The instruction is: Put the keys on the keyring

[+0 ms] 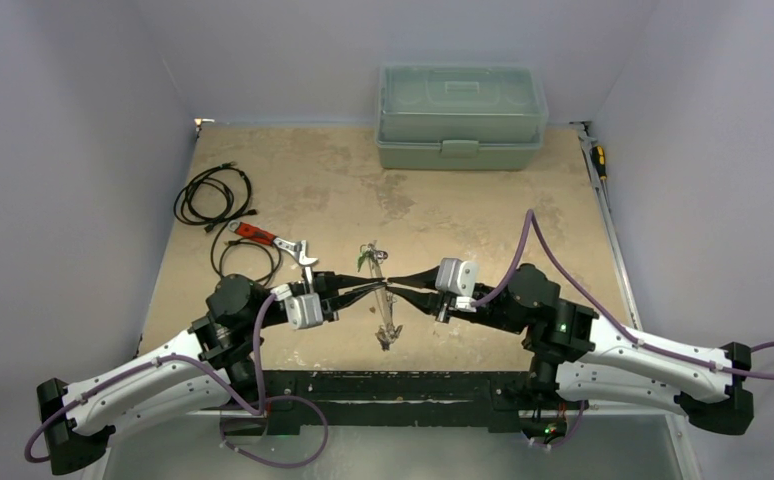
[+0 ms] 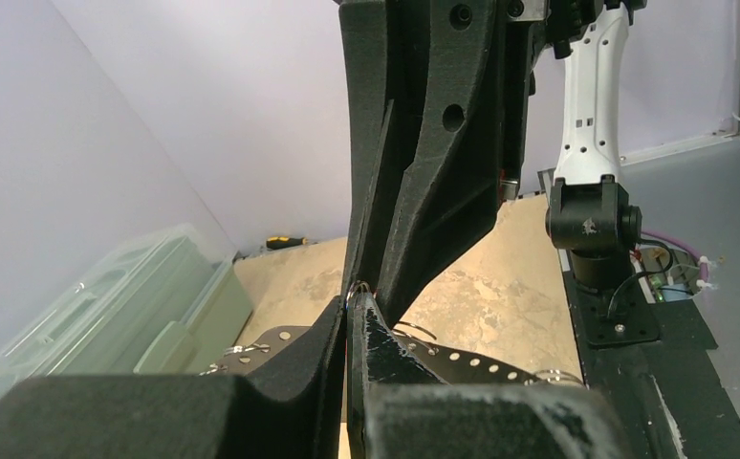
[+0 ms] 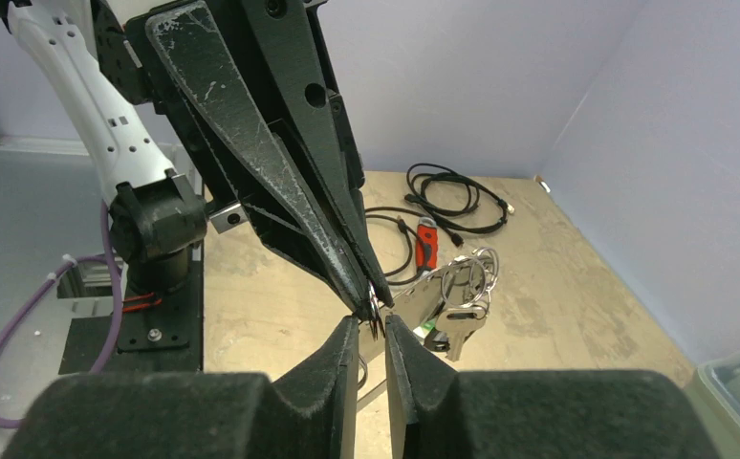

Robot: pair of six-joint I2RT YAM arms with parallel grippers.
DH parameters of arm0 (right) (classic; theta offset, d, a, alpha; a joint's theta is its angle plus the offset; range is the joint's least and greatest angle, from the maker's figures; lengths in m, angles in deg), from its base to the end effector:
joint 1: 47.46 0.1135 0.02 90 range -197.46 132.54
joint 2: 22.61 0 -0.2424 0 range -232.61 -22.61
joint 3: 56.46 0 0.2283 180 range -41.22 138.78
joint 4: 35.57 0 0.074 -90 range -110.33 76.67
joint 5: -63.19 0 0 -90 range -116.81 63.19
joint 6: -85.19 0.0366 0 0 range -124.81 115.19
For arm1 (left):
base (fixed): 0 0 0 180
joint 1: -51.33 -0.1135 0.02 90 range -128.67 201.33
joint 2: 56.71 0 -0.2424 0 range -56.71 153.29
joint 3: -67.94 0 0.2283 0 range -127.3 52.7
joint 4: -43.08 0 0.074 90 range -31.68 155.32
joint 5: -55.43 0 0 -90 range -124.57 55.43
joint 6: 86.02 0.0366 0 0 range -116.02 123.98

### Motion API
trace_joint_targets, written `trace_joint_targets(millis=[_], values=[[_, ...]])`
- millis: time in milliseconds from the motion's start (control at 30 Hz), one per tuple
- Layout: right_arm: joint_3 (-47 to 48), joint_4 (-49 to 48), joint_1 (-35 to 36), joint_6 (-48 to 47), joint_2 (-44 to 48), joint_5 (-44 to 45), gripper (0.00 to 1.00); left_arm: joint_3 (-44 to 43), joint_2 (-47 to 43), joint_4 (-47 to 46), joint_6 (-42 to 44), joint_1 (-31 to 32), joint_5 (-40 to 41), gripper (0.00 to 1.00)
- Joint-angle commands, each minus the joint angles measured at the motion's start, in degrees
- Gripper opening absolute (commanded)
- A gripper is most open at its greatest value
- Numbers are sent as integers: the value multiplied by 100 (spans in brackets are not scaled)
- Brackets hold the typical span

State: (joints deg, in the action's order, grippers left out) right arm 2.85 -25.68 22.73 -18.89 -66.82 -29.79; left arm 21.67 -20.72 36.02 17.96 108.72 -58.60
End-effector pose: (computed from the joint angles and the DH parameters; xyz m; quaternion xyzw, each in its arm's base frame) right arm 0.0581 0.1669 0.3520 -0.4664 0.4869 0.3627 0.6433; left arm 0.0688 -0.1353 0.3287 0.4742 0.3728 -0.4060 0.6865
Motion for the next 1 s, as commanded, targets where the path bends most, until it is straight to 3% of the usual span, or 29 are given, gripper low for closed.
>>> trace_joint_targets(millis=[0,167,400,600,667,767,967], values=[[245,-193,21,-136,-85,-121,14,-20,-57,-579,-174,20,-394,0],[314,-78,21,-196,-145,-193,0,-7,-90,-586,-191,23,-418,0],[669,457,21,-219,-124,-22,0,-153,-169,-64,95,23,-223,0],[1214,1459,21,-176,-306,258,0,-444,-311,729,474,23,333,63],[1342,1697,21,-134,-398,280,0,-463,-379,885,568,29,410,72],[1539,2024,21,-82,-515,425,0,-535,-437,1187,783,28,462,71],[2044,3014,21,-97,-905,950,0,-890,-352,2179,1453,27,422,55]])
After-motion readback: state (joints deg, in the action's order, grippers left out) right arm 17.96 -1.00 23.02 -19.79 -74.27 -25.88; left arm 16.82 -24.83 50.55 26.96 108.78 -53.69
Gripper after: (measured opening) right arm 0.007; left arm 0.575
